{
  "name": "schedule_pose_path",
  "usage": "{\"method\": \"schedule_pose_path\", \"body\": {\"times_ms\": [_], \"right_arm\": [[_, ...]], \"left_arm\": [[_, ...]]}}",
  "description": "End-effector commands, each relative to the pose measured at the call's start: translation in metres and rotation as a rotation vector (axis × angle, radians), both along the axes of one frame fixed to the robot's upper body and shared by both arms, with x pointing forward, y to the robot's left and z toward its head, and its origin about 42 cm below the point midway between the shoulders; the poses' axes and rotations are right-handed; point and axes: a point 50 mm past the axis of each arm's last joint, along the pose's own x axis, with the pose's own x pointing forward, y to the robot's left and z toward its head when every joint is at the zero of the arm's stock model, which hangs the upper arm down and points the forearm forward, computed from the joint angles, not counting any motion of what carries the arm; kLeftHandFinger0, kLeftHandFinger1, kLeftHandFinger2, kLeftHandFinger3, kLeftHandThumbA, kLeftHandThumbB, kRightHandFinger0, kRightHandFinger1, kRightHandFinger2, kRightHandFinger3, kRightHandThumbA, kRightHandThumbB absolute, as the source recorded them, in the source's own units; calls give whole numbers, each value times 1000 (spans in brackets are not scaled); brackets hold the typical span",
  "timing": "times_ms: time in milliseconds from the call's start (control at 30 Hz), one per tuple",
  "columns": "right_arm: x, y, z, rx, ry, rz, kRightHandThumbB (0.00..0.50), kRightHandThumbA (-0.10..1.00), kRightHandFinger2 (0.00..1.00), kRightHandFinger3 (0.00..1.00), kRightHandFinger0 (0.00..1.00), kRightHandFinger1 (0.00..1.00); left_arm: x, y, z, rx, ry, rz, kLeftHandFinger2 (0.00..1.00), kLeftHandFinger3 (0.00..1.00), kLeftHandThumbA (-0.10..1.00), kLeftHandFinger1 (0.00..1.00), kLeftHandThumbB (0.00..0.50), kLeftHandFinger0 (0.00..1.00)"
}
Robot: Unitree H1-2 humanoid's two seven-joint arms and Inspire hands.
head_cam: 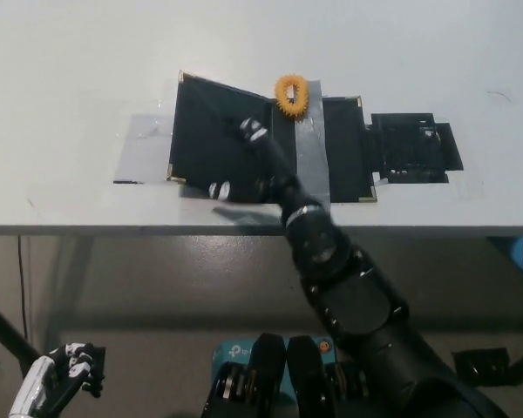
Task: The robot uses its right hand to push the cover of the diary kept in the middle of the desk towards the left to open it
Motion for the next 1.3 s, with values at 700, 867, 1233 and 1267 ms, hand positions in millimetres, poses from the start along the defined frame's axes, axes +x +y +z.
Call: {"method": "schedule_pose_path", "body": {"times_ms": [700, 867, 1233, 1267], "right_arm": [[-82, -158, 70, 1080, 176, 6, 203, 1000, 862, 959, 901, 908], [-132, -202, 61, 1051, 51, -58, 259, 1000, 831, 892, 826, 878], [-192, -271, 4, 885, -7, -247, 174, 1000, 845, 910, 892, 896], [-202, -287, -15, 838, -6, -330, 151, 1000, 825, 872, 898, 881]], "left_arm": [[-9, 19, 6, 10, -28, 30, 351, 475, 509, 308, 500, 358], [-9, 23, 8, 10, -39, 32, 352, 458, 504, 316, 500, 367], [-12, 27, 6, -10, -41, 65, 321, 454, 481, 302, 500, 352], [-13, 27, 6, -16, -43, 71, 323, 451, 473, 308, 492, 355]]}}
